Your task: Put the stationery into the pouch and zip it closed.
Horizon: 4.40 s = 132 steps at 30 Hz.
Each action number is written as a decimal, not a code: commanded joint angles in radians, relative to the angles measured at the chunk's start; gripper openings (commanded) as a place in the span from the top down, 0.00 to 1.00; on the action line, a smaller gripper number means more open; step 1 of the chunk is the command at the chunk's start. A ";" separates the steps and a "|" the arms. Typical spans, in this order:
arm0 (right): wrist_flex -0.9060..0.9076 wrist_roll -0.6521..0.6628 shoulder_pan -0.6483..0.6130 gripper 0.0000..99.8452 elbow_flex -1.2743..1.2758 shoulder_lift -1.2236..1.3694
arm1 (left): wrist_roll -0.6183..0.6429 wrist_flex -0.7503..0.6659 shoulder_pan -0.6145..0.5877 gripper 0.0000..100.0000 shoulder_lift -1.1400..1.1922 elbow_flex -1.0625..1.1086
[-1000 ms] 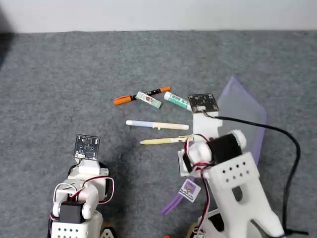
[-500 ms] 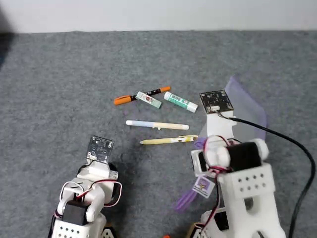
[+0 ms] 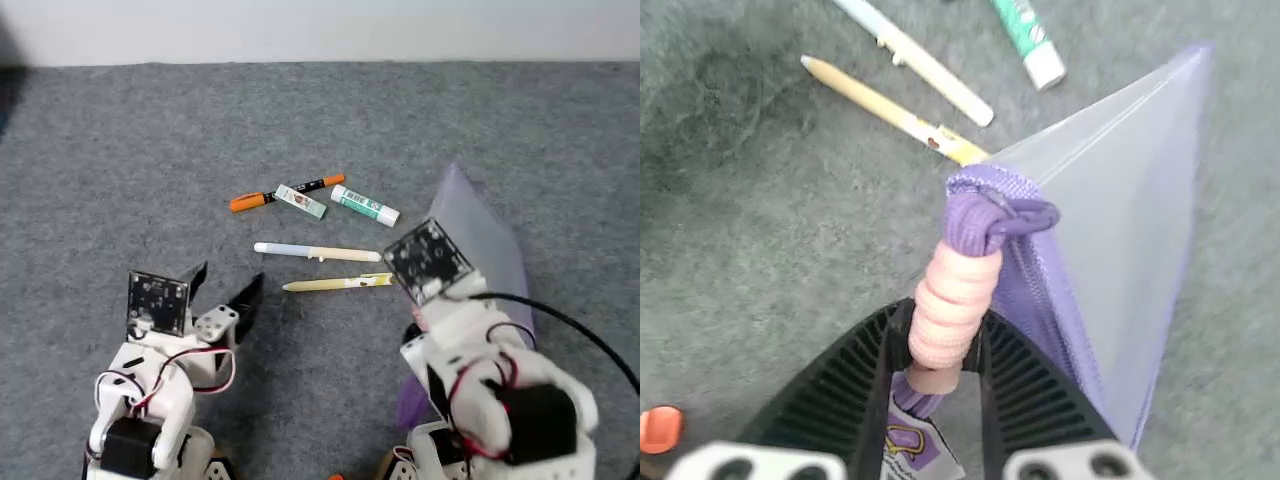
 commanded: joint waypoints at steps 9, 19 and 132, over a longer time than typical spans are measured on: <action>0.002 0.029 0.002 0.99 -0.011 -0.140 | 0.104 -0.087 0.252 0.73 0.196 -0.186; -0.004 0.032 0.002 0.99 -0.014 -0.150 | 0.158 -0.080 0.457 0.73 0.674 -0.584; -0.136 -0.348 0.110 0.99 -0.290 0.122 | 0.258 0.729 0.107 0.87 1.364 -1.141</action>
